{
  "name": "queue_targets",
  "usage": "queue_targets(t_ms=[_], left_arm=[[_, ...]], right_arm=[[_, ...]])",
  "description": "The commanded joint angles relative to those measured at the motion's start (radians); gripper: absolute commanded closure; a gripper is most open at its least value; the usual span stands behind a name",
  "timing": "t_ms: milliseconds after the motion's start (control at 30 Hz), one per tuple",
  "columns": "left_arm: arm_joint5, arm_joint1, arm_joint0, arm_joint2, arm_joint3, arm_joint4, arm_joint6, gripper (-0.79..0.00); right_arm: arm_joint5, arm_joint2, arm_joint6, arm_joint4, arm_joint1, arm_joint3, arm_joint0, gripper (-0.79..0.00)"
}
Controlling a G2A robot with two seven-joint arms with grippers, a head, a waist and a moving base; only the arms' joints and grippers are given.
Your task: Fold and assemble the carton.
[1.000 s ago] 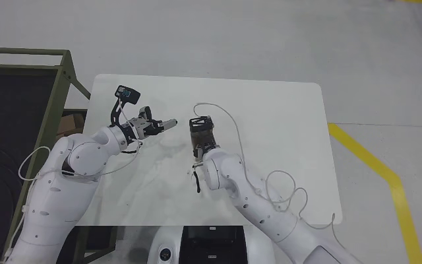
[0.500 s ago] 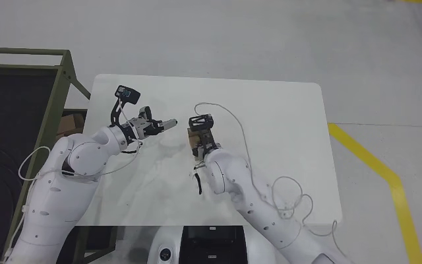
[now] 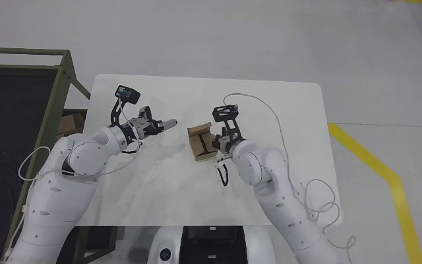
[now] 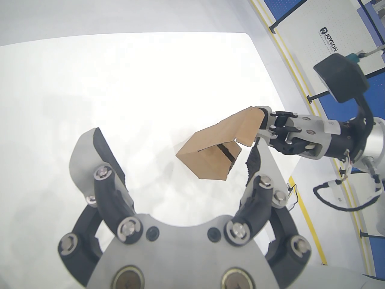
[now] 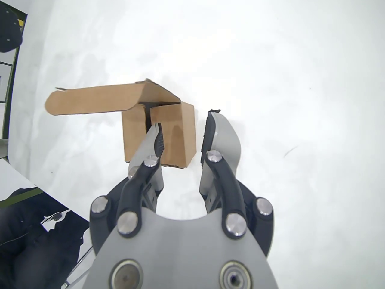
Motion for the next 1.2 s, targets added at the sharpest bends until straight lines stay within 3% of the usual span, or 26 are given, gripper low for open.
queue_targets(t_ms=[0, 233, 733, 900, 967, 1167], left_arm=[[0.000, 0.000, 0.000, 0.000, 0.000, 0.000, 0.000, -0.785], [0.000, 0.000, 0.000, 0.000, 0.000, 0.000, 0.000, -0.785], [0.000, 0.000, 0.000, 0.000, 0.000, 0.000, 0.000, -0.785], [0.000, 0.000, 0.000, 0.000, 0.000, 0.000, 0.000, -0.785], [0.000, 0.000, 0.000, 0.000, 0.000, 0.000, 0.000, -0.785], [0.000, 0.000, 0.000, 0.000, 0.000, 0.000, 0.000, -0.785]], right_arm=[[-0.015, 0.008, 0.013, 0.012, 0.001, 0.026, 0.013, -0.256], [-0.069, -0.018, 0.041, 0.042, -0.002, 0.089, 0.052, -0.259], [-0.049, -0.058, 0.053, 0.039, -0.010, 0.153, 0.097, -0.234], [-0.015, -0.068, 0.054, 0.028, -0.013, 0.159, 0.102, -0.160], [0.000, -0.069, 0.047, 0.025, -0.014, 0.156, 0.099, -0.083], [0.043, -0.072, 0.031, 0.001, -0.014, 0.131, 0.077, -0.009]])
